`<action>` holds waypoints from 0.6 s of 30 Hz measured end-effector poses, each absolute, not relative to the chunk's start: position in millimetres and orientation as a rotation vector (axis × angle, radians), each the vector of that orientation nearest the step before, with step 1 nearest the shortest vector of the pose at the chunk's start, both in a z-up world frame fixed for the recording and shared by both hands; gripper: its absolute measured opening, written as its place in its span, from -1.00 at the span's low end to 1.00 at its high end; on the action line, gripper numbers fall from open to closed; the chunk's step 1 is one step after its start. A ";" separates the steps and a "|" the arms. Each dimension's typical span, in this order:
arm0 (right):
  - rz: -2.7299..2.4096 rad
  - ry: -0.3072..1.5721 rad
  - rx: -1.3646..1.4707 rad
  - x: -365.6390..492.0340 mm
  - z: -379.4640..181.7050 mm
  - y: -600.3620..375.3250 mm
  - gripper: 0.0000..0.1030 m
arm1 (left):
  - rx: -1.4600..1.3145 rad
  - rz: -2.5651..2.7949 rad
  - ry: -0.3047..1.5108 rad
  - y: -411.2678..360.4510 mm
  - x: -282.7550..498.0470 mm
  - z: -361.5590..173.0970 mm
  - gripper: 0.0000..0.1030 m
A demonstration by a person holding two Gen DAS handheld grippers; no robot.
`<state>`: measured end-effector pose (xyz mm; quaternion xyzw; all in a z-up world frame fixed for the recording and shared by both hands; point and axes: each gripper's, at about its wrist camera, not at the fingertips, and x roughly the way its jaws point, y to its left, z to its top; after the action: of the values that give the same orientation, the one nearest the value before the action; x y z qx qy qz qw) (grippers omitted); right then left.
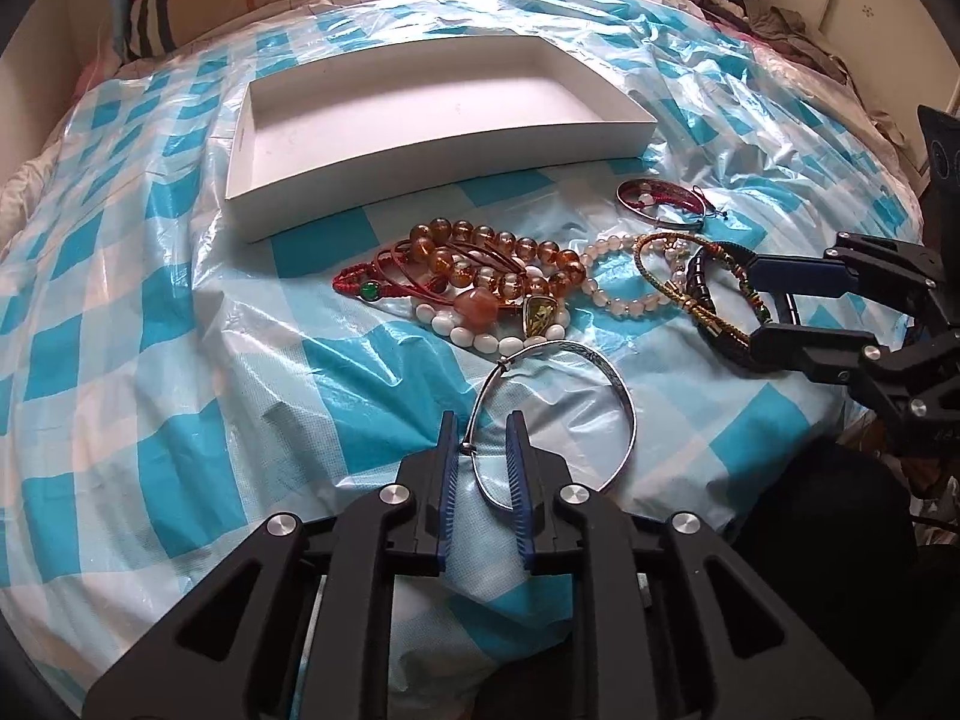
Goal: Organize jewelry
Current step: 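Grasp the silver bangle with the left tool while the right tool grasps the gold cord bracelet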
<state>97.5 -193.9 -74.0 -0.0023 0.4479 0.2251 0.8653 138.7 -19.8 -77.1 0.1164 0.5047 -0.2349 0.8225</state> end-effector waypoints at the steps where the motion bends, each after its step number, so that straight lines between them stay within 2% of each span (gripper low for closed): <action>1: 0.477 0.942 -0.015 99.4 -76.5 -192.2 -0.22 | 0.255 -0.499 1.076 -21.0 138.5 -76.9 -0.72; 3: 0.476 0.945 -0.055 102.6 -81.1 -184.5 -0.24 | 0.257 -0.509 1.082 -22.3 137.7 -76.8 -0.83; 5: 0.451 0.970 -0.131 108.0 -89.2 -175.1 -0.55 | 0.267 -0.510 1.081 -24.2 135.9 -76.1 -0.89; 6: 0.442 0.977 -0.161 109.1 -91.8 -172.6 -0.57 | 0.267 -0.507 1.079 -24.3 135.4 -75.4 -0.89; 8: 0.443 0.982 -0.154 108.5 -91.3 -174.0 -0.79 | 0.237 -0.514 1.080 -21.7 134.9 -73.3 -0.89; 18: 0.479 0.921 0.119 100.1 -62.3 -212.5 -0.85 | 0.041 -0.572 1.063 -7.4 129.7 -55.2 -0.90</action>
<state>100.1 -212.5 -62.3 0.0569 0.4399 0.2288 0.8665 129.7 -7.4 -55.2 0.0192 0.5000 -0.2690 0.8230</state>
